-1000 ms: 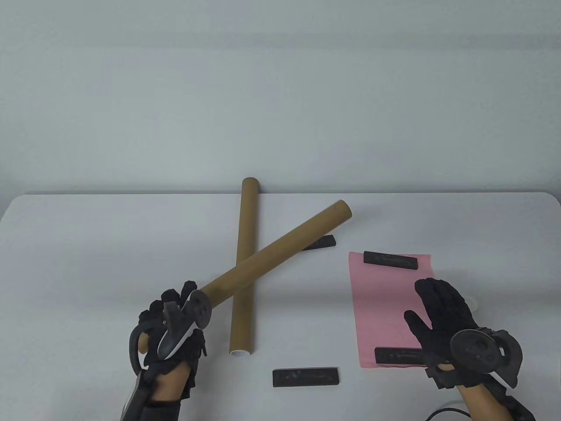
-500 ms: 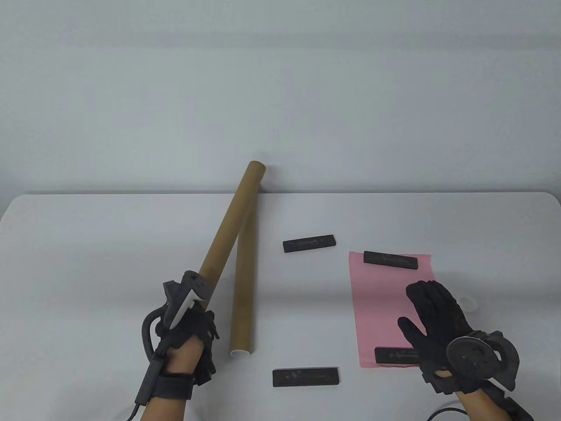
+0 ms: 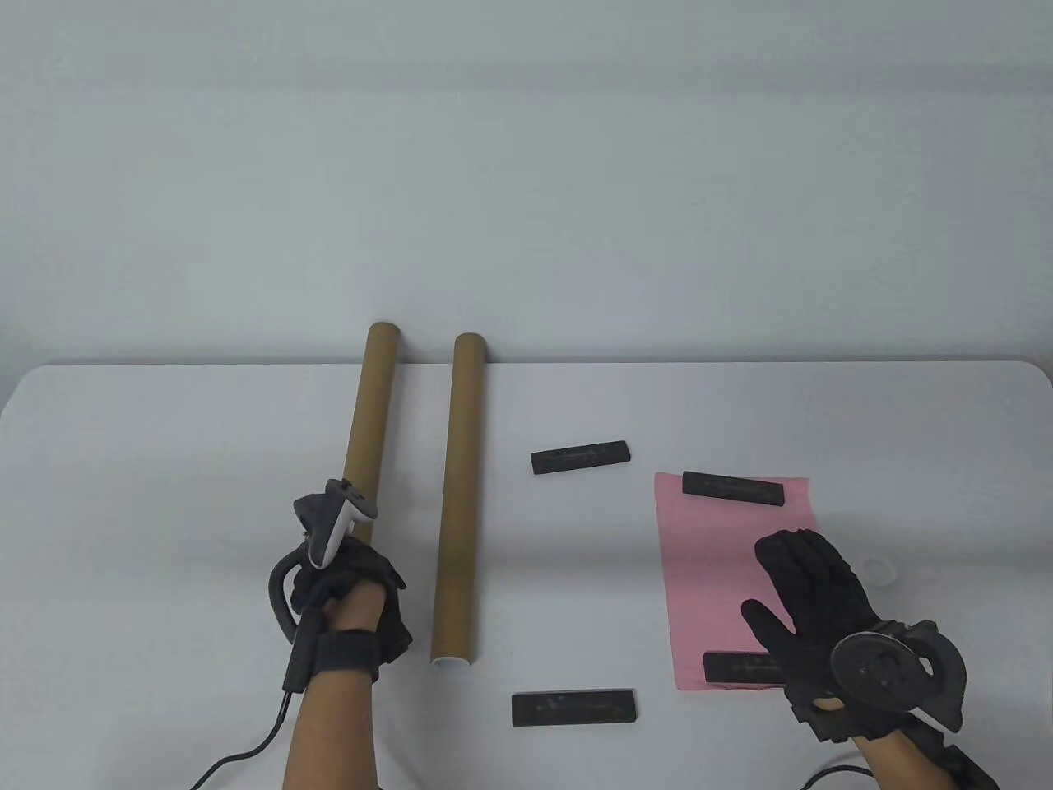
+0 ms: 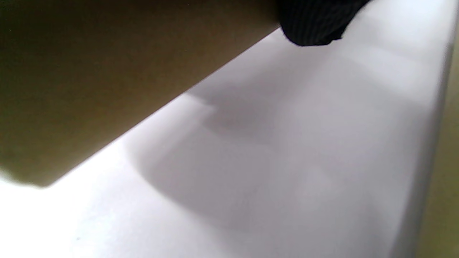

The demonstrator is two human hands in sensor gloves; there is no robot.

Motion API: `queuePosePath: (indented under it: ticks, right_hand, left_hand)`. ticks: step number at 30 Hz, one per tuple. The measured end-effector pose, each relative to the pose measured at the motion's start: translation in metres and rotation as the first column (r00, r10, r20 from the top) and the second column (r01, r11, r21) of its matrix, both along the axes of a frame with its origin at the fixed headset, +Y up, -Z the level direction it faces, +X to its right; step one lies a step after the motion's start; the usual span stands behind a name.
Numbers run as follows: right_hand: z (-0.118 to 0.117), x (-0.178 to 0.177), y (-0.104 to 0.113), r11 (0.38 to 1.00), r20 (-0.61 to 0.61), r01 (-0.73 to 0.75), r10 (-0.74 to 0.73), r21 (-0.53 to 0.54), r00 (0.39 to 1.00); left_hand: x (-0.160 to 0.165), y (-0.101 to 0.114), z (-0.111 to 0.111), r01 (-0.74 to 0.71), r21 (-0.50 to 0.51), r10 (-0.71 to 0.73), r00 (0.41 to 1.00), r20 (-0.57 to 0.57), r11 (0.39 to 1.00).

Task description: Roll up papers and store in mailing tubes

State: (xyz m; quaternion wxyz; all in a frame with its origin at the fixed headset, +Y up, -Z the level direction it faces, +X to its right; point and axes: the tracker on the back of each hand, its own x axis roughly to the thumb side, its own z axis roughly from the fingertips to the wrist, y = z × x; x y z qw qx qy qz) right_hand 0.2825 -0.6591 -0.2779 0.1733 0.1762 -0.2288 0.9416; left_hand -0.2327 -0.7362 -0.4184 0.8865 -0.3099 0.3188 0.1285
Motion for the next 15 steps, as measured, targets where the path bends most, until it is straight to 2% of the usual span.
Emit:
queuePosePath:
  ticks: [5, 15]
  right_hand:
    - [0.000, -0.001, 0.000, 1.000, -0.004, -0.001, 0.001, -0.010, 1.000]
    - [-0.001, -0.001, -0.001, 1.000, -0.016, 0.004, -0.005, -0.016, 1.000]
  left_hand:
    - [0.001, -0.005, -0.006, 0.025, -0.038, -0.026, 1.000, -0.011, 0.999]
    - [0.005, -0.018, -0.007, 0.066, -0.047, -0.066, 0.998, 0.001, 0.997]
